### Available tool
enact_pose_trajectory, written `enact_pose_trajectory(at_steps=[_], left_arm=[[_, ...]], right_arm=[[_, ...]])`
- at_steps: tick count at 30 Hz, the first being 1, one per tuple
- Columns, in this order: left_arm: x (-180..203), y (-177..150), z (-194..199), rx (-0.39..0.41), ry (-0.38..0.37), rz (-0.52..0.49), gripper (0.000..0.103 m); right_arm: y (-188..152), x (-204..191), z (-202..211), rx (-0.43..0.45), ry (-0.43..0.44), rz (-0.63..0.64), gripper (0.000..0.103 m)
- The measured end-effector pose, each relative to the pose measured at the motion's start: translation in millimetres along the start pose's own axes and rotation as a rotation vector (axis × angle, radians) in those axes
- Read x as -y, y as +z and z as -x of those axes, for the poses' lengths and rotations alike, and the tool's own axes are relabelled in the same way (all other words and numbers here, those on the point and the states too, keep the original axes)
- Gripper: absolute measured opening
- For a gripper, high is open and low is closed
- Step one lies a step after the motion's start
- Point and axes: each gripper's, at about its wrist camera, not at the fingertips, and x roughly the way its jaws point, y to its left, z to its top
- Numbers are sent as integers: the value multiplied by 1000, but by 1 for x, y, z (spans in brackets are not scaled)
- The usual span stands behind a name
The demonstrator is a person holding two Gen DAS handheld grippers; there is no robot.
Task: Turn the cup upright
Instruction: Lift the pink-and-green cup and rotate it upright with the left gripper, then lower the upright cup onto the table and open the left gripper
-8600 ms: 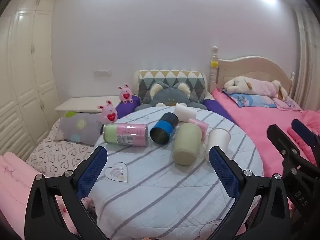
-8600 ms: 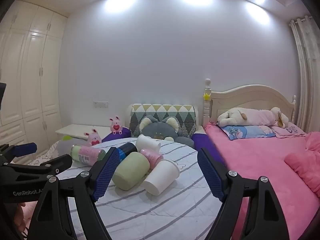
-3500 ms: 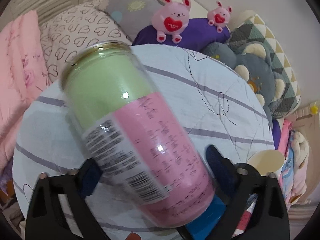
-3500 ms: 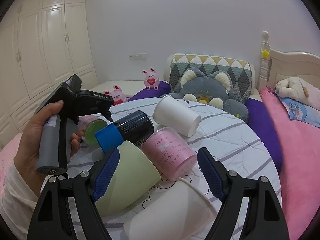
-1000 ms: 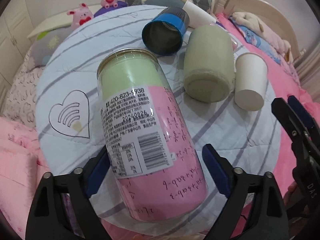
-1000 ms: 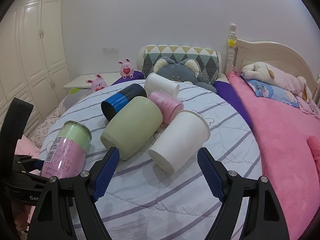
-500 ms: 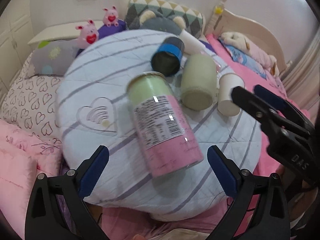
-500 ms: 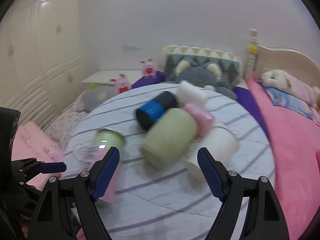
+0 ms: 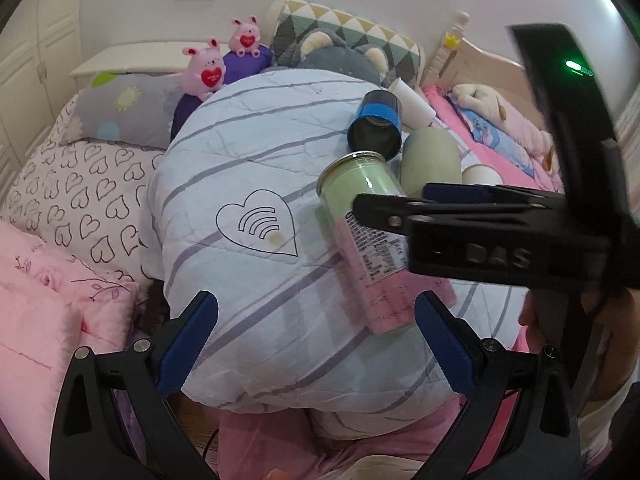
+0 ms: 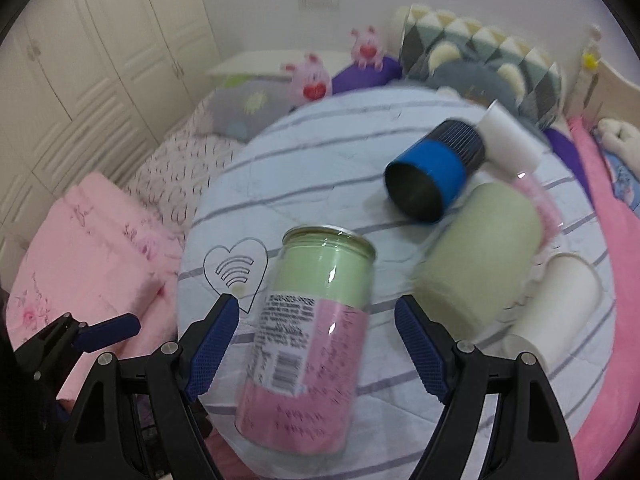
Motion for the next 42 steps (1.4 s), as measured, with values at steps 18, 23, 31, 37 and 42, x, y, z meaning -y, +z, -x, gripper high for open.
enact_pose_trajectory(at_steps=[18, 23, 31, 37, 42], left_arm=[[17, 2, -12, -8, -79, -40, 100], [30, 10, -18, 12, -89, -50, 100], [33, 23, -43, 36, 24, -7, 101], [28, 21, -62, 11, 83, 9, 101], [30, 18, -66, 5, 91, 9, 101]], right_arm=[[6, 12, -35, -97, 90, -7, 70], [2, 14, -5, 50, 116, 6, 71], [-6, 18, 23, 291, 73, 43, 71], [-18, 17, 22, 400, 64, 62, 71], [-20, 17, 21, 418, 62, 73, 71]])
